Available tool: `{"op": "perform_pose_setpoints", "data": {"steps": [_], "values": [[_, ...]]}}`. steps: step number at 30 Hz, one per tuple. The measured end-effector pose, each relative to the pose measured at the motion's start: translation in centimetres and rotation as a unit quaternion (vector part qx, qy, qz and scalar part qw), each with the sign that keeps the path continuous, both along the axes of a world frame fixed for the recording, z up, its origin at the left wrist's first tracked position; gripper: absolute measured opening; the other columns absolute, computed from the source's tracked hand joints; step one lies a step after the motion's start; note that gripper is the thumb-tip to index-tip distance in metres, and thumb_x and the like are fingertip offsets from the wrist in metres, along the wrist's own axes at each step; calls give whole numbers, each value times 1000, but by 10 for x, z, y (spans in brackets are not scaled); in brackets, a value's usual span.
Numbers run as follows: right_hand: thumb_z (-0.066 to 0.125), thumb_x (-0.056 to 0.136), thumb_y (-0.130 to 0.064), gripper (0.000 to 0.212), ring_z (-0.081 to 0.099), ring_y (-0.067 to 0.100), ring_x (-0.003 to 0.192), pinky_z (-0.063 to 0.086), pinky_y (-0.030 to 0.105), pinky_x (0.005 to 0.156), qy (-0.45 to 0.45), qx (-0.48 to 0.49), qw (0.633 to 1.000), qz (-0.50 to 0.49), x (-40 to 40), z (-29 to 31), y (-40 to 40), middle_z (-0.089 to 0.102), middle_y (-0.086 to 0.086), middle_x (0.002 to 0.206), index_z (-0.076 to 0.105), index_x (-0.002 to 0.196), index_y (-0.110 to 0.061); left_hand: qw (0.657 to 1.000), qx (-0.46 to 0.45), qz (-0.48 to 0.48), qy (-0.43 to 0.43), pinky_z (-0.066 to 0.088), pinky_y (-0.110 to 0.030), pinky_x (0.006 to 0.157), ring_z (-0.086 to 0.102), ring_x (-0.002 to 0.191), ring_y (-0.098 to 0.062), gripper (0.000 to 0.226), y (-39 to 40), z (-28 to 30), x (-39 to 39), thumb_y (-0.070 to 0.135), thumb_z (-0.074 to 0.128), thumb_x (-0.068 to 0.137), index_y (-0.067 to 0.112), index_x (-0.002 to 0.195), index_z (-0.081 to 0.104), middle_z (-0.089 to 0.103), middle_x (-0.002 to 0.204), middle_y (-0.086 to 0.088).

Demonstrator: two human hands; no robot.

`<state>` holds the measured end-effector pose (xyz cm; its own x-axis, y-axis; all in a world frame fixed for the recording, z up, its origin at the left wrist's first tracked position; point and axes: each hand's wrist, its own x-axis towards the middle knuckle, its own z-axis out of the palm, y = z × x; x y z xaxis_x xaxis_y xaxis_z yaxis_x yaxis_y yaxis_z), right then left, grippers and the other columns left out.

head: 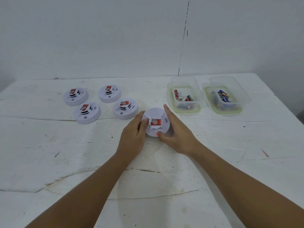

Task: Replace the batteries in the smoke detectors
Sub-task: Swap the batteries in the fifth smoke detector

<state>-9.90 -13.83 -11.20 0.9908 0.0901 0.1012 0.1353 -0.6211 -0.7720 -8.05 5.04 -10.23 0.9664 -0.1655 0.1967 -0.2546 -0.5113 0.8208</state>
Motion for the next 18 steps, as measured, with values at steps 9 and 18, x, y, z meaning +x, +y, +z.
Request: {"op": "perform_pose_setpoints", "data": {"steps": [9,18], "values": [[71,92,-40,99,39,3,144,42,38,117,4,0,1000,5,-1,1,0,36,-18,161,3,164,-42,1000,-8,-2,-3,41,-2,74,58,88,15,35,0,1,-2,34,39,112,27,139,59,64,101,23],[59,90,-37,93,39,0,141,43,41,117,28,21,999,11,-2,2,0,33,-31,149,2,162,-48,1000,0,-2,6,41,0,79,62,100,-4,41,1,-3,2,40,36,111,28,145,55,69,120,9]]}}
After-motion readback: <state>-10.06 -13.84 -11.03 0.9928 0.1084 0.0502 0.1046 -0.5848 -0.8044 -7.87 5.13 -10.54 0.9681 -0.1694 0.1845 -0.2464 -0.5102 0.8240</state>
